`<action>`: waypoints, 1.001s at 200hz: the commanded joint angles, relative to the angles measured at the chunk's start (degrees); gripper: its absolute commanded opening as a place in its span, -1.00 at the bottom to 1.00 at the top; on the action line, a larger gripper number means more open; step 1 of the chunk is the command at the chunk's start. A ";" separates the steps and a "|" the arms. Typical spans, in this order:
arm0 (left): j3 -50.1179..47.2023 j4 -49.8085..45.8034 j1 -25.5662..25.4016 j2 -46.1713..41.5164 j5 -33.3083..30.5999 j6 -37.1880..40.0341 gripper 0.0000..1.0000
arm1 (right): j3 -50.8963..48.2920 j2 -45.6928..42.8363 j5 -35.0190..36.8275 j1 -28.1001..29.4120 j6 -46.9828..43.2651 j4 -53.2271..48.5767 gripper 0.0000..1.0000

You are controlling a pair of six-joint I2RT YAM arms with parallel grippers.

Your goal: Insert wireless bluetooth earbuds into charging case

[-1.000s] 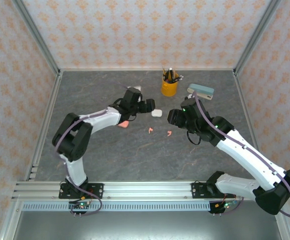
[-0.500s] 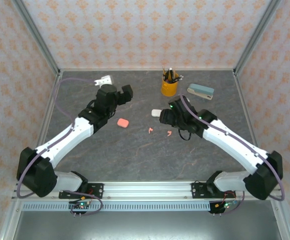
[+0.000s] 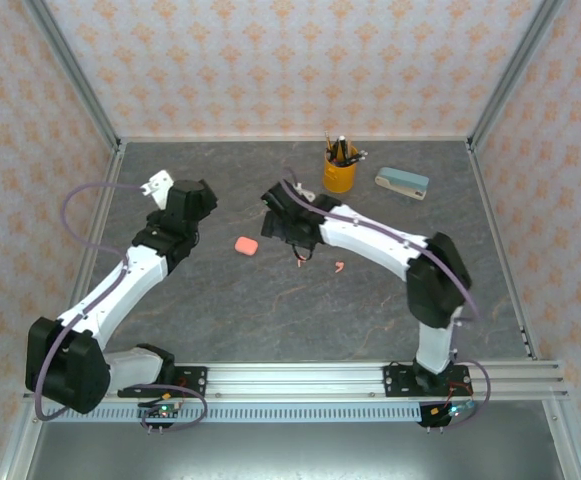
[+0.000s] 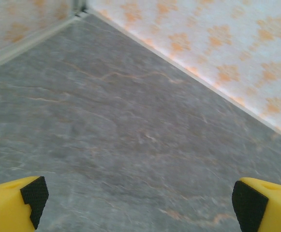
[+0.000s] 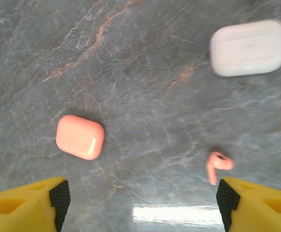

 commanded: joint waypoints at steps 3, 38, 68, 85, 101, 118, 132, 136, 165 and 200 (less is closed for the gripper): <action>-3.66 0.44 4.18 -3.84 -3.46 -5.50 1.00 | 7.92 7.25 3.91 1.05 5.77 -5.51 0.65; -3.48 -0.64 12.19 -5.62 8.45 -4.53 1.00 | 20.62 17.43 5.65 1.89 7.82 -11.51 0.66; -2.55 -0.59 14.43 -5.35 11.99 -3.26 1.00 | 31.02 24.99 6.35 2.59 8.81 -16.65 0.67; -2.80 0.74 15.30 -5.67 13.95 -3.01 1.00 | 35.49 28.30 6.44 3.15 9.60 -18.72 0.67; -3.27 2.34 16.49 -6.28 16.30 -3.10 1.00 | 38.84 30.84 6.27 3.54 10.42 -20.20 0.68; -3.44 3.71 18.14 -6.28 20.08 -3.54 1.00 | 41.30 32.69 6.18 4.11 10.75 -20.97 0.72; -5.26 8.02 19.97 -6.78 24.81 -5.47 1.00 | 42.56 33.73 5.92 4.55 10.88 -21.02 0.73; -6.02 9.99 20.49 -6.82 26.12 -6.31 1.00 | 42.74 33.99 5.84 4.68 10.88 -21.04 0.73; -9.94 20.23 23.77 -5.19 35.00 -13.24 1.00 | 43.18 35.13 5.74 5.19 11.05 -21.20 0.73; -12.22 25.14 24.99 -4.85 37.20 -15.76 1.00 | 43.76 36.07 4.89 5.66 10.71 -20.48 0.73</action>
